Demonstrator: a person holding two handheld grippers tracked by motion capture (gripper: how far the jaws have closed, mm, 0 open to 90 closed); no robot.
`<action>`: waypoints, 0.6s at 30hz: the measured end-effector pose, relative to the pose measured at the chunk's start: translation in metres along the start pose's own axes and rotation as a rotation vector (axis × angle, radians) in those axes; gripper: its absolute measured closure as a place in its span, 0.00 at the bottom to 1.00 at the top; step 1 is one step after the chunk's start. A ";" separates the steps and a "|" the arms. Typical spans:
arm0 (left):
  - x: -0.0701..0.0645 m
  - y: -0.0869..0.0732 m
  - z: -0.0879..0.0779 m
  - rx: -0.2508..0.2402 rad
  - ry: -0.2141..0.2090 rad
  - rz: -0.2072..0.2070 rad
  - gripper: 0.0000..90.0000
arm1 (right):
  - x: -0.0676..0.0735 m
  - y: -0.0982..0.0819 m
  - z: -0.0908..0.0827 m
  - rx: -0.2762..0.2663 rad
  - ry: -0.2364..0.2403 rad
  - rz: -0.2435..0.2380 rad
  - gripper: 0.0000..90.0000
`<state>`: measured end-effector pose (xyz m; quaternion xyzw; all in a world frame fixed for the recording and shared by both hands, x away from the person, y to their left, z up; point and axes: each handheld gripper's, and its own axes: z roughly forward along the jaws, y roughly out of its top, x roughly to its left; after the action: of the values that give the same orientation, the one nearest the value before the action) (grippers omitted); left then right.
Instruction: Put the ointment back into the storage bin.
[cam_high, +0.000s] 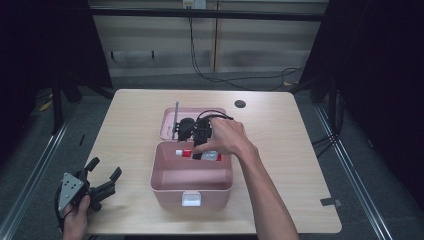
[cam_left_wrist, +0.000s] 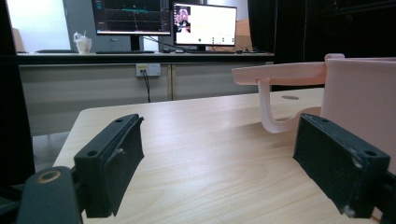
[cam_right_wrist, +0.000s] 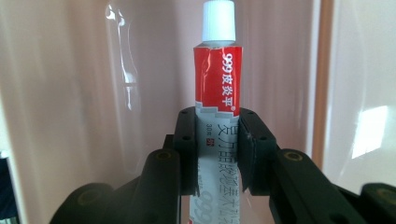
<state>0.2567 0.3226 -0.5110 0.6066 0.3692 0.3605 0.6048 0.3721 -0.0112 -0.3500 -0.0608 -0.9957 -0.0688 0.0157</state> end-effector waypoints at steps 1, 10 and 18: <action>0.000 0.000 0.000 0.000 0.000 0.000 0.17 | 0.000 0.000 0.000 0.000 0.000 0.000 0.79; 0.000 0.000 0.000 -0.002 0.000 -0.002 0.17 | -0.001 0.003 0.020 0.009 0.003 0.006 0.79; 0.000 0.000 0.000 -0.001 -0.003 -0.001 0.17 | 0.000 0.005 0.037 0.017 0.012 -0.012 0.79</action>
<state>0.2567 0.3226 -0.5110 0.6067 0.3685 0.3595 0.6057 0.3718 -0.0011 -0.3859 -0.0543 -0.9964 -0.0609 0.0217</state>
